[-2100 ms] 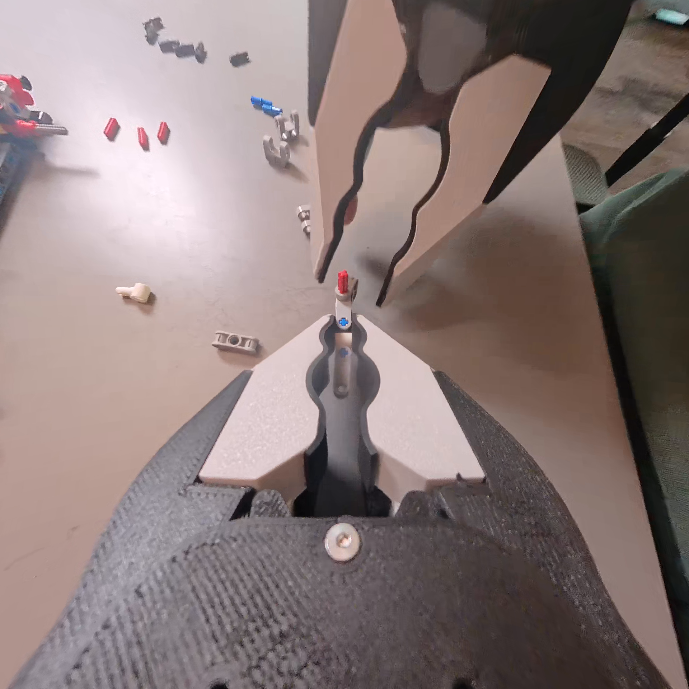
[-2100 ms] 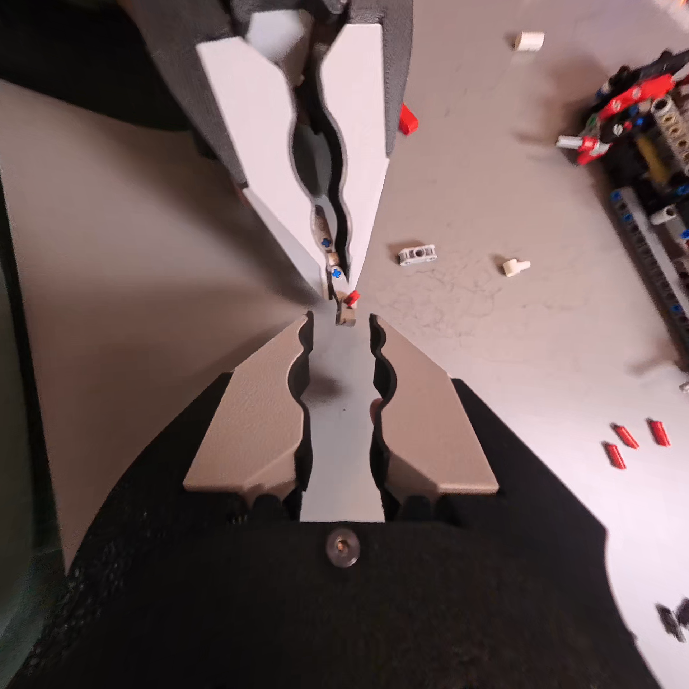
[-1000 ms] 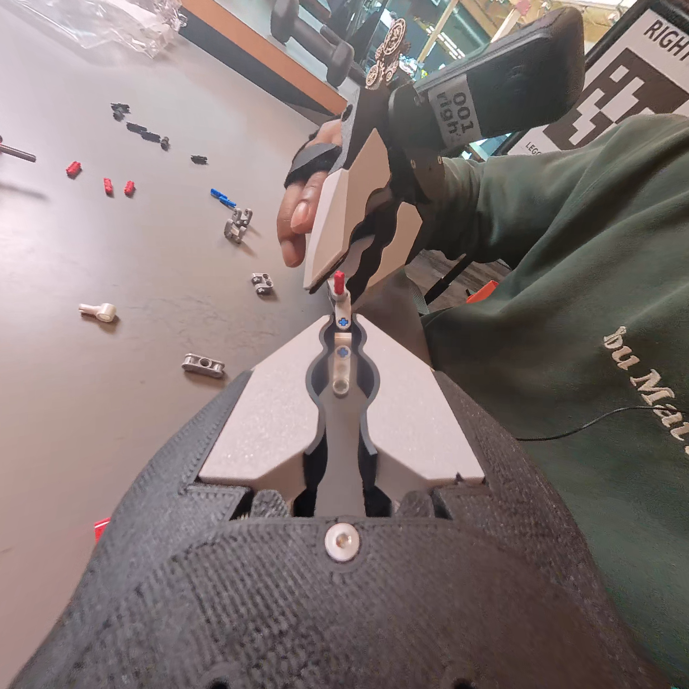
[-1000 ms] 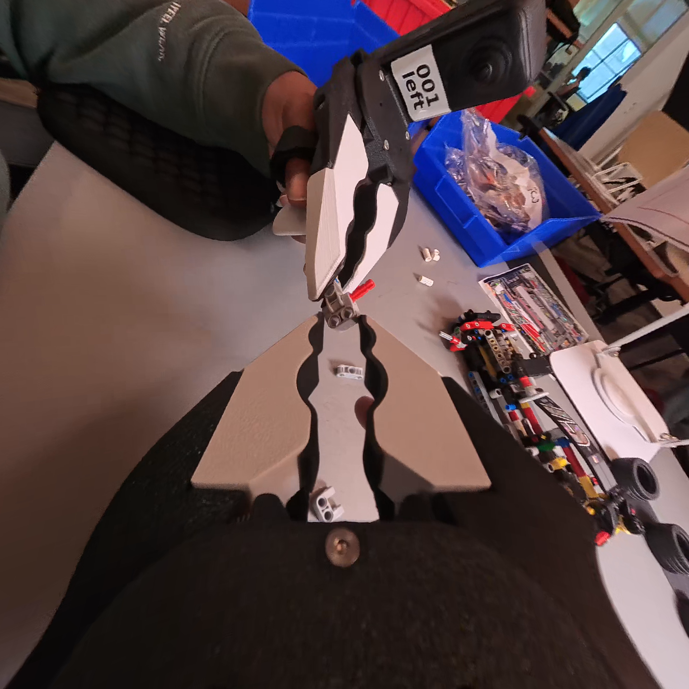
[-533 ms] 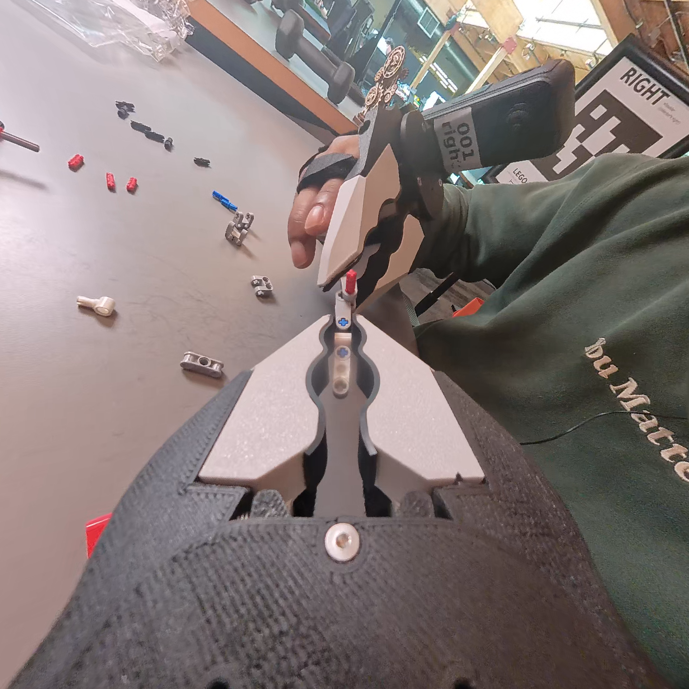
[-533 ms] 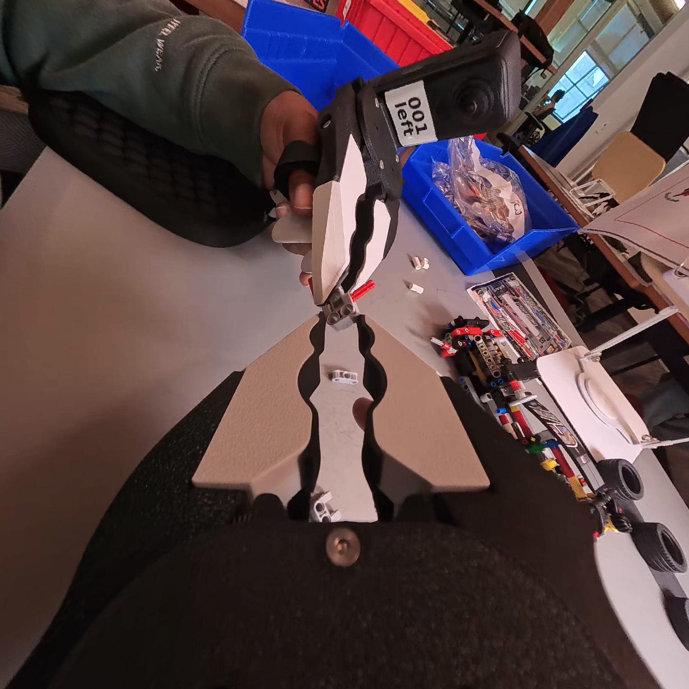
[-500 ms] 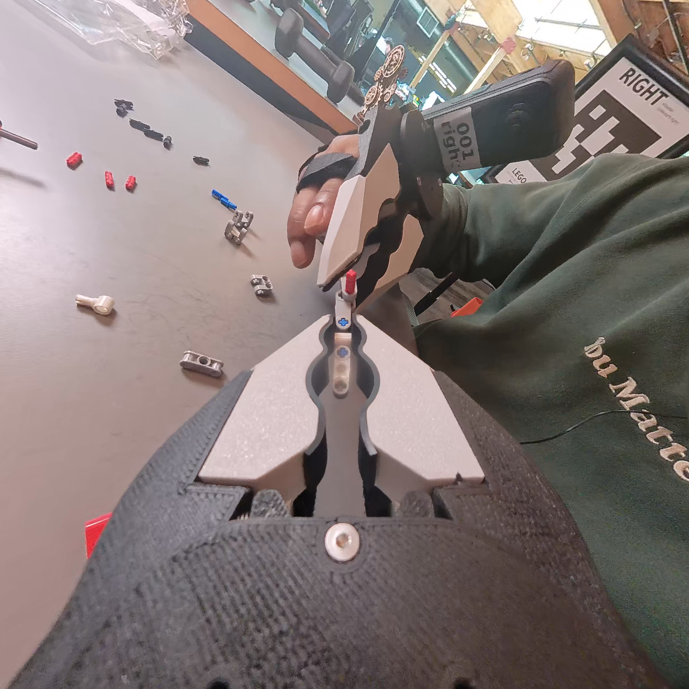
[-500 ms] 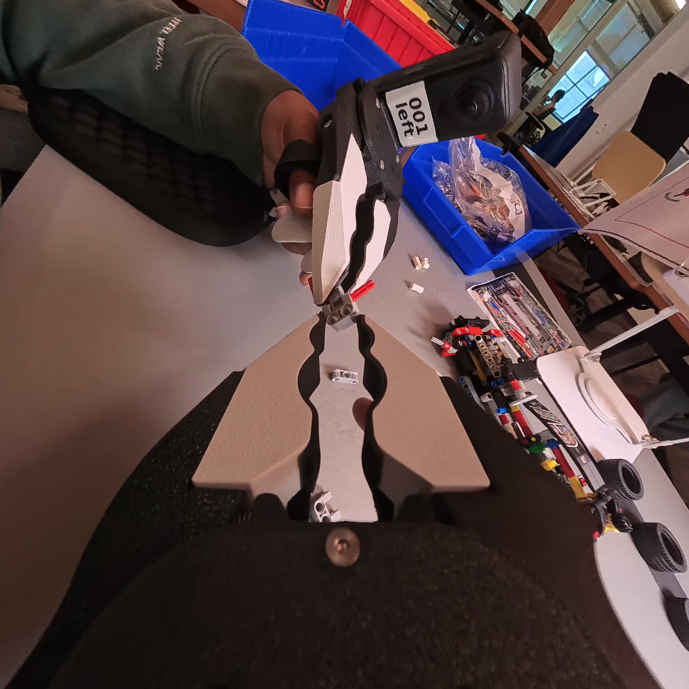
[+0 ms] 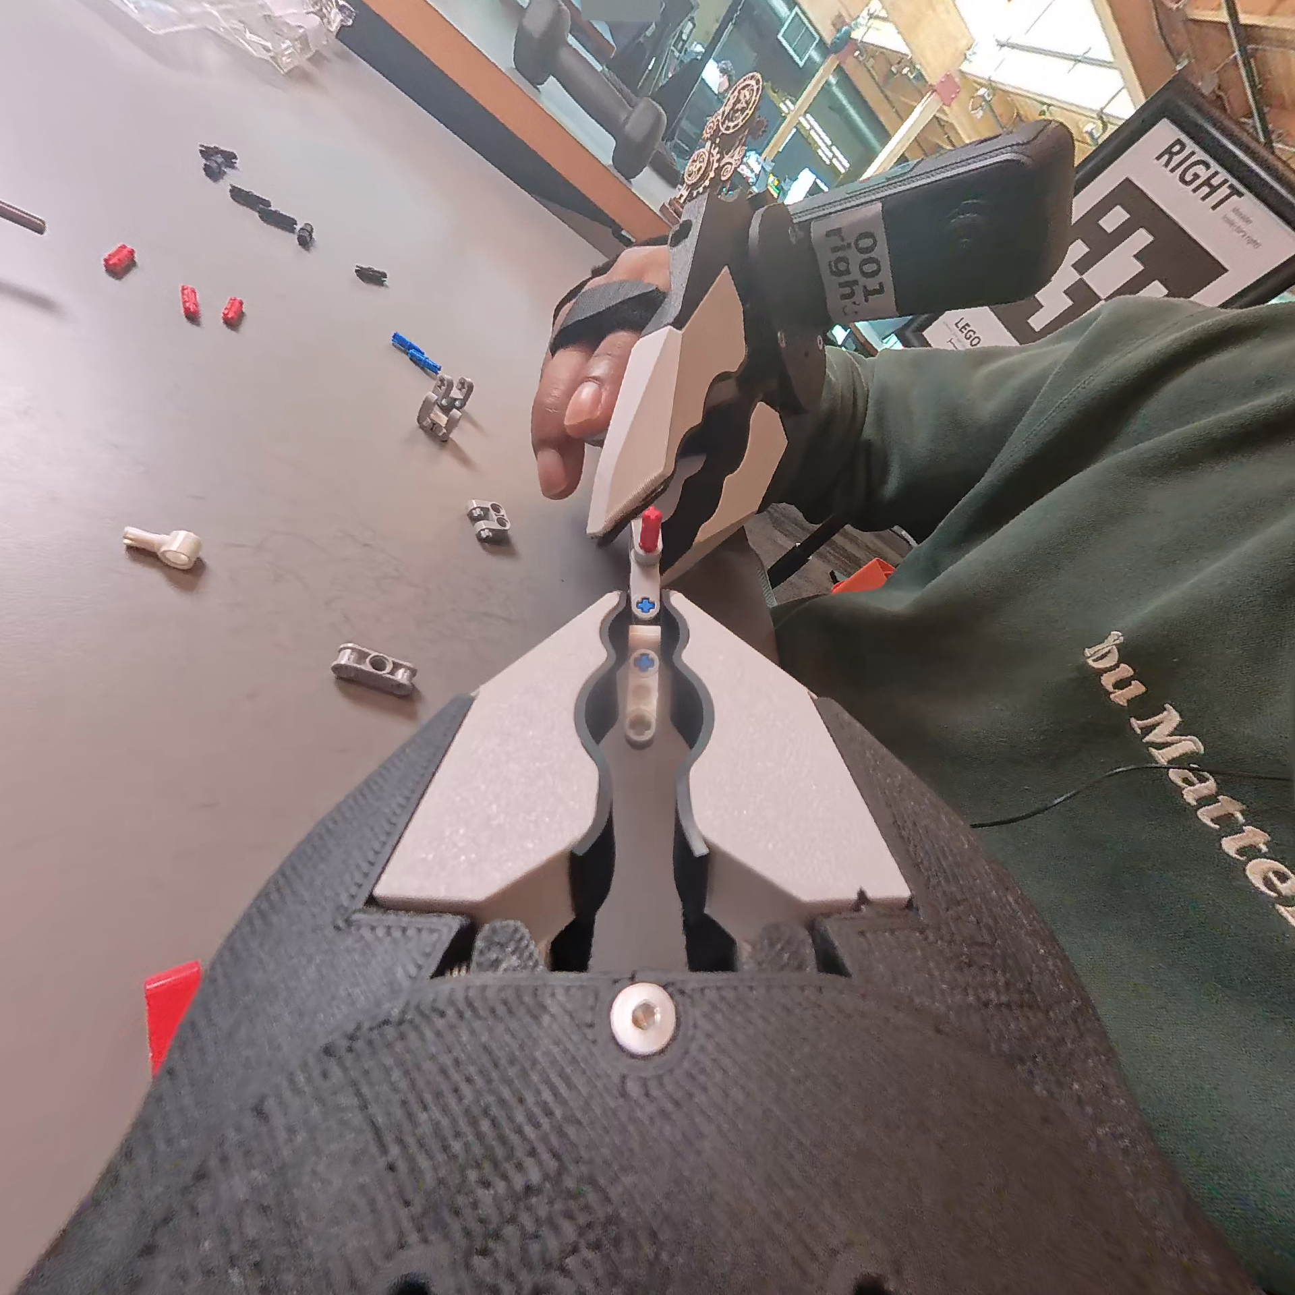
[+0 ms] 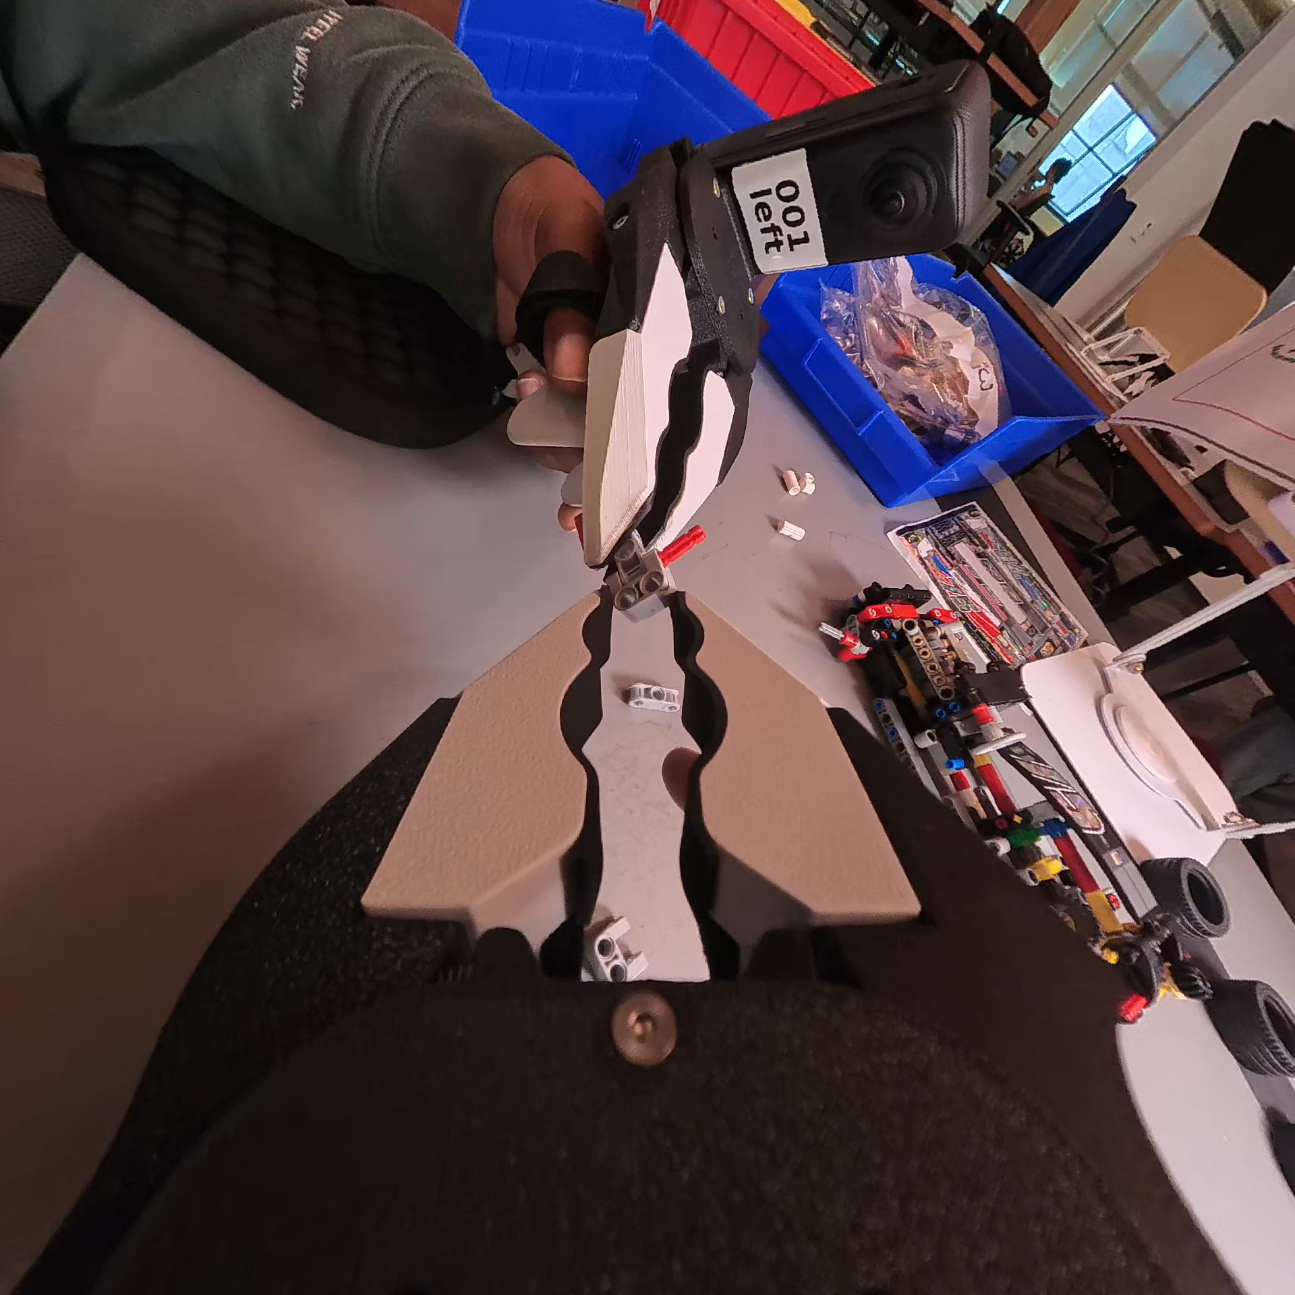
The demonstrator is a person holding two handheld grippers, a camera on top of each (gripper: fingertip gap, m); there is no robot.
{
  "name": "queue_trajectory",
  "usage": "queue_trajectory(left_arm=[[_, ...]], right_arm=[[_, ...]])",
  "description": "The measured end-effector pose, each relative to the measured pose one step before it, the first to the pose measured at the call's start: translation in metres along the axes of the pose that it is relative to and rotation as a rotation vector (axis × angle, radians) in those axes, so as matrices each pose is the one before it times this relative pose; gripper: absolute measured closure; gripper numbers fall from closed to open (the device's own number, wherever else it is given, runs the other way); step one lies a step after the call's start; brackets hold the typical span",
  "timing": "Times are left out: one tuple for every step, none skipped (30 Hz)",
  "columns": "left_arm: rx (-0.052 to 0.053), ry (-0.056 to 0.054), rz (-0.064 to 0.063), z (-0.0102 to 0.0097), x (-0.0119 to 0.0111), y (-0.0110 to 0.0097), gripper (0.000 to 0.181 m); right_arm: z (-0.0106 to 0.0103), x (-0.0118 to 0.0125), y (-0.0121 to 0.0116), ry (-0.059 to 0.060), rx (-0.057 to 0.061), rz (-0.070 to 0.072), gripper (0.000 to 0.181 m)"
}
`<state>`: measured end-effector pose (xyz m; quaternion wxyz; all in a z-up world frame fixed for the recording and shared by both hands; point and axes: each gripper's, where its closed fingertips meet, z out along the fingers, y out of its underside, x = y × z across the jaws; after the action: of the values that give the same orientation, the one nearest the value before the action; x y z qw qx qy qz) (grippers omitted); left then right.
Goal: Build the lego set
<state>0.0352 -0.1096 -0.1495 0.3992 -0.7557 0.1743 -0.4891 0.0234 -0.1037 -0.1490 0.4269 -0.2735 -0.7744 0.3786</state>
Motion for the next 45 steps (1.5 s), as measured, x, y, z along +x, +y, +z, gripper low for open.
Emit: queue_trajectory(left_arm=[[0.0003,0.0002,-0.0012,0.0001,-0.00031,0.00013,0.176],[-0.0004,0.0012,-0.0016,0.00014,-0.00009,0.00025,0.175],[-0.0003,0.0022,-0.0019,0.00006,0.00002,0.00021,0.176],[0.0007,0.0019,-0.0015,0.00011,0.00001,-0.00001,0.175],[0.0005,-0.0005,-0.0005,0.00009,-0.00022,0.00016,0.175],[0.0002,-0.0029,0.0013,0.00012,-0.00051,0.00007,0.175],[-0.0002,-0.004,0.0026,0.00011,-0.00059,0.00012,0.175],[-0.0012,-0.0064,0.0051,0.00022,-0.00077,0.0002,0.175],[-0.0048,-0.0147,0.0129,0.0003,-0.00165,0.00071,0.175],[-0.0115,-0.028,0.0275,0.00069,-0.00273,0.00162,0.175],[-0.0176,-0.0342,0.0434,0.00137,-0.0027,0.00239,0.175],[-0.0207,-0.032,0.0493,0.00178,-0.00199,0.00283,0.175],[-0.0221,-0.0324,0.0461,0.00214,-0.0023,0.00306,0.175],[-0.0183,-0.0324,0.0409,0.00237,-0.00246,0.00281,0.175],[-0.0122,-0.0286,0.0366,0.00244,-0.00206,0.00227,0.175],[-0.0092,-0.0239,0.0328,0.00239,-0.00158,0.00189,0.175],[-0.0093,-0.0216,0.0292,0.00253,-0.00144,0.00194,0.175],[-0.0111,-0.0213,0.0278,0.00261,-0.00149,0.00218,0.175],[-0.0133,-0.021,0.0285,0.00269,-0.00144,0.00231,0.175],[-0.0121,-0.0176,0.0288,0.0025,-0.00066,0.00204,0.176],[-0.0094,-0.0107,0.0235,0.00202,0.00015,0.00097,0.175],[-0.0089,-0.0079,0.0176,0.0016,0.00041,0.00051,0.176],[-0.0074,-0.0101,0.0157,0.00127,-0.00011,0.00053,0.176],[-0.0089,-0.0083,0.0136,0.00111,0.00009,0.00081,0.176],[-0.0084,-0.007,0.0127,0.00095,0.00026,0.00079,0.176],[-0.005,-0.004,0.0137,0.00058,0.00071,0.00052,0.176],[-0.003,-0.001,0.0121,0.00034,0.0009,0.00029,0.176],[-0.0035,0.0001,0.0088,0.00035,0.00093,0.00031,0.175],[-0.0045,0.0044,0.0085,0.00043,0.00133,0.00056,0.175],[-0.0055,0.0072,0.0109,0.00062,0.00168,0.00054,0.176],[-0.0053,0.004,0.0142,0.00078,0.00141,0.0004,0.175],[-0.0047,0.0028,0.0171,0.00079,0.00138,0.00031,0.175],[-0.006,0.0038,0.0162,0.00106,0.00162,0.00035,0.175],[-0.0091,0.0062,0.0135,0.00128,0.00175,0.00083,0.175],[-0.0123,0.0073,0.0119,0.00139,0.00184,0.00126,0.175],[-0.0132,-0.0011,0.01,0.00151,0.00076,0.00133,0.176],[-0.0114,-0.0084,0.0102,0.00144,-0.00031,0.00116,0.176],[-0.0108,-0.0078,0.0113,0.00159,-0.00012,0.00081,0.176],[-0.0136,-0.0067,0.0099,0.00171,0.00008,0.00128,0.176],[-0.0171,-0.0081,0.0067,0.00187,-0.00047,0.00171,0.176],[-0.0182,-0.0076,0.004,0.00189,-0.00059,0.00201,0.176],[-0.0159,-0.0047,0.0015,0.00174,-0.00047,0.00168,0.176],[-0.0079,-0.0042,-0.0045,0.00112,-0.00094,0.00059,0.175],[-0.0014,-0.0016,-0.0133,0.00058,-0.00135,-0.00022,0.174],[-0.0012,0.0049,-0.0196,0.00031,-0.00116,0.00007,0.172]], right_arm=[[0.00018,0.00008,0.0004,0.0007,-0.0002,-0.0005,0.166],[0.00011,-0.00018,0.00035,-0.0018,0.0001,0.0032,0.166],[0.00013,-0.00028,0.00015,-0.0026,0.0014,0.005,0.166],[0.00003,-0.00017,0.00001,-0.0015,0.0025,0.0041,0.166],[0.00005,-0.00003,0.0003,-0.0005,0.0005,0.0032,0.166],[0.00017,0.00008,0.0007,0.0004,-0.001,0.0011,0.166],[0.00022,-0.00016,0.00093,0.0004,-0.0016,-0.0003,0.166],[0.00021,-0.0002,0.0011,0.0011,-0.0019,-0.0013,0.166],[0.00025,-0.00055,0.00153,0.0007,-0.0038,-0.0035,0.166],[0.0004,-0.00059,0.00234,0.0024,-0.0071,-0.0082,0.166],[0.00081,-0.00107,0.00375,0.0031,-0.0136,-0.0174,0.166],[0.00098,-0.00154,0.00368,0.0038,-0.0124,-0.0228,0.166],[0.0008,-0.00167,0.00303,0.0054,-0.0094,-0.0176,0.166],[0.00083,-0.00133,0.00441,0.0085,-0.0191,-0.0173,0.165],[0.00032,-0.00082,0.00381,0.0142,-0.0146,-0.0251,0.165],[0.00003,-0.00087,0.00346,0.0163,-0.0136,-0.0281,0.165],[0.00019,-0.0008,0.00368,0.0166,-0.0173,-0.0246,0.165],[0.00038,-0.00085,0.00381,0.017,-0.0196,-0.0232,0.165],[0.00069,-0.00138,0.00383,0.0126,-0.0202,-0.0201,0.165],[0.00091,-0.0009,0.00389,0.0124,-0.0214,-0.0116,0.165],[0.00082,-0.00129,0.00344,0.0073,-0.0206,-0.0041,0.164],[0.00035,-0.00234,0.00195,-0.0045,-0.01,-0.0018,0.161],[-0.00029,-0.00121,0.00104,-0.0022,-0.0056,0.0043,0.16],[-0.0007,-0.00149,0.00059,-0.0104,-0.0024,0.0079,0.159],[-0.00112,-0.00123,0.00013,-0.0134,0.0024,0.012,0.159],[-0.00134,-0.00149,0.00004,-0.0191,0.0048,0.016,0.159],[-0.00182,-0.00172,-0.00041,-0.0261,0.0088,0.0216,0.158],[-0.00202,-0.00189,-0.00106,-0.0333,0.0137,0.0242,0.157],[-0.00226,-0.00004,-0.00129,-0.0263,0.0161,0.0247,0.155],[-0.00218,0.00148,-0.00079,-0.0223,0.0117,0.0263,0.153],[-0.0019,-0.00035,-0.0004,-0.038,0.0059,0.0262,0.153],[-0.00157,-0.00201,-0.00067,-0.0478,0.0056,0.0246,0.153],[-0.00079,-0.00118,-0.00046,-0.037,0.0024,0.0207,0.153],[0.00011,-0.00231,0.00085,-0.0382,-0.0059,0.0096,0.154],[0.00066,-0.00253,0.00132,-0.0335,-0.0084,0.0046,0.155],[0.00121,-0.00045,0.00081,-0.016,-0.0045,0.0061,0.156],[0.00171,-0.00195,0.00145,-0.0201,-0.0091,0.0064,0.159],[0.00182,-0.00361,0.00124,-0.0225,-0.009,0.0041,0.164],[0.00166,-0.00285,0.00067,-0.0118,-0.0027,0.0032,0.169],[0.00146,0.00032,0.00118,0.0099,-0.0041,0.005,0.173],[0.00109,0.00018,0.00277,0.0084,-0.0146,0.0054,0.174],[0.00057,-0.00014,0.00255,0.0033,-0.0136,0.0098,0.175],[-0.00041,0.00093,0.00058,0.0063,-0.0049,0.0142,0.175],[-0.00068,0.0018,0.00116,0.0078,-0.015,0.0202,0.175],[-0.0005,0.00185,0.00194,0.0086,-0.0236,0.017,0.175]])
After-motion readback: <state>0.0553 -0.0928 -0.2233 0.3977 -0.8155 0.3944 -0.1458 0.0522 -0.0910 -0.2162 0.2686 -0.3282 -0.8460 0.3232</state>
